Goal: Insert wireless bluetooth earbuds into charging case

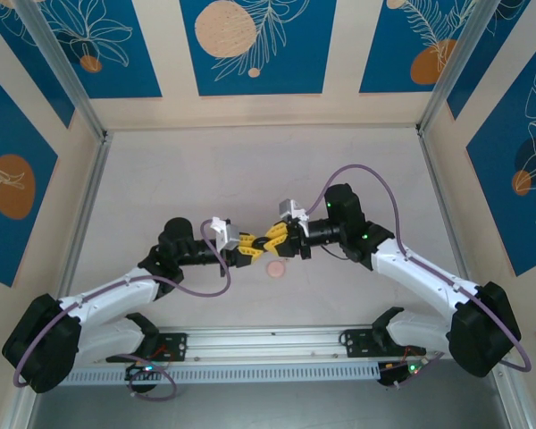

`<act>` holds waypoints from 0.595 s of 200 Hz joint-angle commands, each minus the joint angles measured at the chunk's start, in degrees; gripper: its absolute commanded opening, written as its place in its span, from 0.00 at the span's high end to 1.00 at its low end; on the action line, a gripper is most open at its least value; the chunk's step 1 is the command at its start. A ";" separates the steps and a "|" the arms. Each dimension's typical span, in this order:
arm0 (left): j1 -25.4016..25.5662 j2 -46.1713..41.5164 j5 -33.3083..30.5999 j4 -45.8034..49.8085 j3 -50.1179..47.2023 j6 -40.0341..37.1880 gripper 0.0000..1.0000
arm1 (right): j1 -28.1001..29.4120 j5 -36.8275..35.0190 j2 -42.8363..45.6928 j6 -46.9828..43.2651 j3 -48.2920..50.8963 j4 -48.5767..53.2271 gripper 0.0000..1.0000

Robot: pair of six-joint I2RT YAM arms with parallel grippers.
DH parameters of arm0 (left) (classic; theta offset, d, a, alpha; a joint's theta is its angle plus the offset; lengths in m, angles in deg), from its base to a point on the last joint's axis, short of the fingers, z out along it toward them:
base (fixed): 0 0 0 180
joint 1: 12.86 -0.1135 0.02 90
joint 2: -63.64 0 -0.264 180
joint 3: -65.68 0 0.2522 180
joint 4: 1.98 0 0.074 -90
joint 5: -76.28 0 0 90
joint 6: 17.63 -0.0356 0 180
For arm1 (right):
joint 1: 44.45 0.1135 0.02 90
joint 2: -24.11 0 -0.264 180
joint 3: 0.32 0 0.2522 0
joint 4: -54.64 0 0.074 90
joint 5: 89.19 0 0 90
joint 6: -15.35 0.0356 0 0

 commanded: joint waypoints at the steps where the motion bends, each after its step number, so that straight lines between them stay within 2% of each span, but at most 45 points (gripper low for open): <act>1: 0.33 -1.28 0.56 -2.07 -0.17 0.37 0.87 | 0.35 2.02 -0.94 -1.06 -2.34 1.73 0.86; 27: 0.30 -1.56 -1.06 -1.85 -0.35 -0.04 0.76 | -0.28 1.40 -0.66 -1.11 -2.74 3.92 0.89; 69: 0.27 -2.81 -8.79 2.32 -1.25 -2.66 0.47 | -5.86 -2.94 -1.88 2.85 -5.03 13.31 0.89; 98: 0.29 -3.45 -18.56 6.52 -2.28 -4.88 0.42 | -11.81 -7.70 -7.23 6.75 -9.35 25.63 0.89; 119: 0.31 -3.36 -23.02 10.17 -2.19 -6.76 0.40 | -18.05 -10.24 -14.06 10.27 -12.98 33.27 0.89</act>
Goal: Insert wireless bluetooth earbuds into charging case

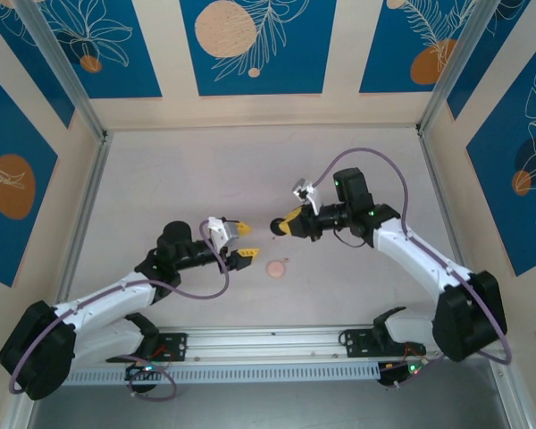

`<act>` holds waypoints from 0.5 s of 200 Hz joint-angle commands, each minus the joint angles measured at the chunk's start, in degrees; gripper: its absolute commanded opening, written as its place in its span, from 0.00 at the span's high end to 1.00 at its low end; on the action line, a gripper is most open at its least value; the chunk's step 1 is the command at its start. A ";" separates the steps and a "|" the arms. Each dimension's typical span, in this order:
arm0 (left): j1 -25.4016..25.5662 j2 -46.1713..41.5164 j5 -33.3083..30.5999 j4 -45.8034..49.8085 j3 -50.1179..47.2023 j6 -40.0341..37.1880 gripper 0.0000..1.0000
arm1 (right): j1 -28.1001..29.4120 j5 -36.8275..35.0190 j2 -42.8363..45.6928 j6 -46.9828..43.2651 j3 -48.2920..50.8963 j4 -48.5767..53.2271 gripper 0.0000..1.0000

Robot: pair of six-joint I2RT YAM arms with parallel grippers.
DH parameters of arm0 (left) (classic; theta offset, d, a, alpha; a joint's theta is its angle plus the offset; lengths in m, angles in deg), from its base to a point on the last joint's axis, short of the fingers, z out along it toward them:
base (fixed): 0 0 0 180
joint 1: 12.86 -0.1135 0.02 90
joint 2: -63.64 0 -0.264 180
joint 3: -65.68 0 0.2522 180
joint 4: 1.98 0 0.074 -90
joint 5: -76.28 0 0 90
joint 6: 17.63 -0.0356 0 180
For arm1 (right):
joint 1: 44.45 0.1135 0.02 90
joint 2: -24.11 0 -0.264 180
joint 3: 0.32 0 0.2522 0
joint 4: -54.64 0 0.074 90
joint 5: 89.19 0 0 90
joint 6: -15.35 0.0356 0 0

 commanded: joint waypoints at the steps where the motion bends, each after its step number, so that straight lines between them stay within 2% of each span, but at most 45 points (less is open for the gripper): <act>1: 0.30 -0.56 -8.40 5.13 -0.55 -3.17 0.40 | -5.73 -4.25 -6.36 5.09 -4.09 13.50 0.89; 35: 0.32 0.50 -12.47 8.82 -0.38 -4.46 0.40 | -13.96 -5.58 -16.48 7.47 -8.96 20.50 0.88; 57: 0.33 1.13 -13.98 9.68 -0.38 -4.64 0.40 | -16.12 -8.02 -21.43 6.75 -12.06 23.65 0.88; 100: 0.33 3.50 -13.79 11.42 0.62 -5.77 0.40 | -20.27 -7.43 -29.39 4.99 -16.55 27.78 0.86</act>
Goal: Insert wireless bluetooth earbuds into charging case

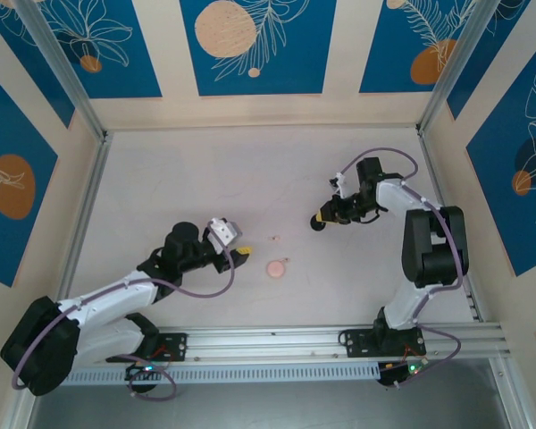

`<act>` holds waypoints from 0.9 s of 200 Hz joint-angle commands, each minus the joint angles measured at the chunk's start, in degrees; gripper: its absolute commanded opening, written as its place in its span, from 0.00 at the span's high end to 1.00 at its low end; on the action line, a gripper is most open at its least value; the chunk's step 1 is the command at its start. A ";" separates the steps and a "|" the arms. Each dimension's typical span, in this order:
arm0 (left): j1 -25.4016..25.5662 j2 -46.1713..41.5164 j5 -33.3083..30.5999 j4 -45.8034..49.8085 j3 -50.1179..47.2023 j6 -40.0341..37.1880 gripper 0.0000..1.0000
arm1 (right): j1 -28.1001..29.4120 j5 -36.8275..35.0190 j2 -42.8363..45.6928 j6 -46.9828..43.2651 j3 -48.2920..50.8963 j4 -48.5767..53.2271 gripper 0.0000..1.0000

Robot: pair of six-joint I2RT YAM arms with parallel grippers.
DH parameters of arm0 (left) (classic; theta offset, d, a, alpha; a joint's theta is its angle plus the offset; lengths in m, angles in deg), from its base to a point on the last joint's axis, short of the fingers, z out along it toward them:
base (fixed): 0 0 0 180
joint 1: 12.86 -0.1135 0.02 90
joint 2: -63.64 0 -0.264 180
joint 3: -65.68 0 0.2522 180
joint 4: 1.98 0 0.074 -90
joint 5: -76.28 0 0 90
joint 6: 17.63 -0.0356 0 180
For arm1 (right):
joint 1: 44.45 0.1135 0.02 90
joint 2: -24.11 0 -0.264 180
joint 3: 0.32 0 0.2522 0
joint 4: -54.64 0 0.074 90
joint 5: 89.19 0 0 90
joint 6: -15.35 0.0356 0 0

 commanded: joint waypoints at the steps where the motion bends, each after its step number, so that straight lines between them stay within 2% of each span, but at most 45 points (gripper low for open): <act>1: 0.31 1.38 -0.86 2.02 0.65 -1.57 0.40 | -1.91 0.72 -3.43 -0.93 -3.26 5.84 0.86; 83: 0.30 3.76 -0.61 2.55 1.91 -2.02 0.40 | -3.48 -1.61 -11.27 -2.68 -7.32 10.15 0.81; 114: 0.30 4.06 -0.59 2.74 2.07 -1.76 0.40 | -3.63 -3.80 -11.12 -1.80 -7.33 9.91 0.64; 139: 0.35 4.68 -0.33 3.11 2.39 -1.41 0.41 | -3.64 -5.88 -10.40 -1.21 -7.44 9.62 0.55; 180: 0.78 4.54 -1.03 7.25 4.57 0.55 0.43 | -3.57 -9.36 -6.27 -0.26 -6.80 9.33 0.51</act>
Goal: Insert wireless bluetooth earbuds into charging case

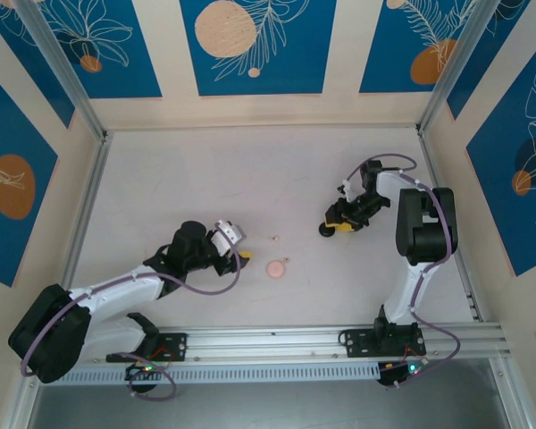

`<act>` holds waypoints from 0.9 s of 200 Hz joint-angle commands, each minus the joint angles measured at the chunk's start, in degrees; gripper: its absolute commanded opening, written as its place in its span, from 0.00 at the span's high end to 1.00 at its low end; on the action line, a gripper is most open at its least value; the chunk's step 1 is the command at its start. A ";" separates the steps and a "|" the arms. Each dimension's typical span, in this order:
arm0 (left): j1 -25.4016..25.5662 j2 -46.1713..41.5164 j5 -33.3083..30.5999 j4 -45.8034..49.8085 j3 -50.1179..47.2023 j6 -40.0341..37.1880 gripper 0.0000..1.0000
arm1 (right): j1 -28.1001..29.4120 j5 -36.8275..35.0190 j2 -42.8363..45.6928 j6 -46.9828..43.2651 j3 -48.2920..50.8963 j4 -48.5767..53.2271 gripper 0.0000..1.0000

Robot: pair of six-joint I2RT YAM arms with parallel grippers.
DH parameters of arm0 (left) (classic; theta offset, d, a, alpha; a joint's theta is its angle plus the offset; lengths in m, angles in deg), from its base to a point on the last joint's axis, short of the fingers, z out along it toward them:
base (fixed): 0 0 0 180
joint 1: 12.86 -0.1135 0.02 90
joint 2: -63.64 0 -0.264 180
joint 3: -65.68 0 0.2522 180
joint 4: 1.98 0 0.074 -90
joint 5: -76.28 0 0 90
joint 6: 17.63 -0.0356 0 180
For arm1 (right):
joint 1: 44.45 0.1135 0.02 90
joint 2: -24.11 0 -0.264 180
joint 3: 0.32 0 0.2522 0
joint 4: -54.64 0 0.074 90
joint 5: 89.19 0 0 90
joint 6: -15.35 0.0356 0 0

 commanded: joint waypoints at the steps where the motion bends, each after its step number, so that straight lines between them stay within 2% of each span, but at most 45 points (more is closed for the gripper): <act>1: 0.78 -0.04 -0.87 3.25 3.12 1.44 0.43 | -0.20 -2.34 4.38 1.02 -0.30 0.95 0.51; 49: 3.59 0.46 -5.50 15.58 10.48 7.92 0.49 | 2.39 -4.61 20.03 5.32 7.47 -7.56 0.50; 90: 8.83 5.52 -11.26 32.97 21.24 13.91 0.49 | 5.46 -2.61 32.00 10.01 16.41 -15.38 0.49; 131: 13.99 17.99 -17.22 52.54 37.05 21.59 0.47 | 5.51 -3.14 36.21 11.35 18.91 -14.77 0.48; 180: 18.59 29.80 -20.55 63.60 50.28 26.79 0.44 | 5.61 -2.63 37.30 11.74 20.29 -14.42 0.48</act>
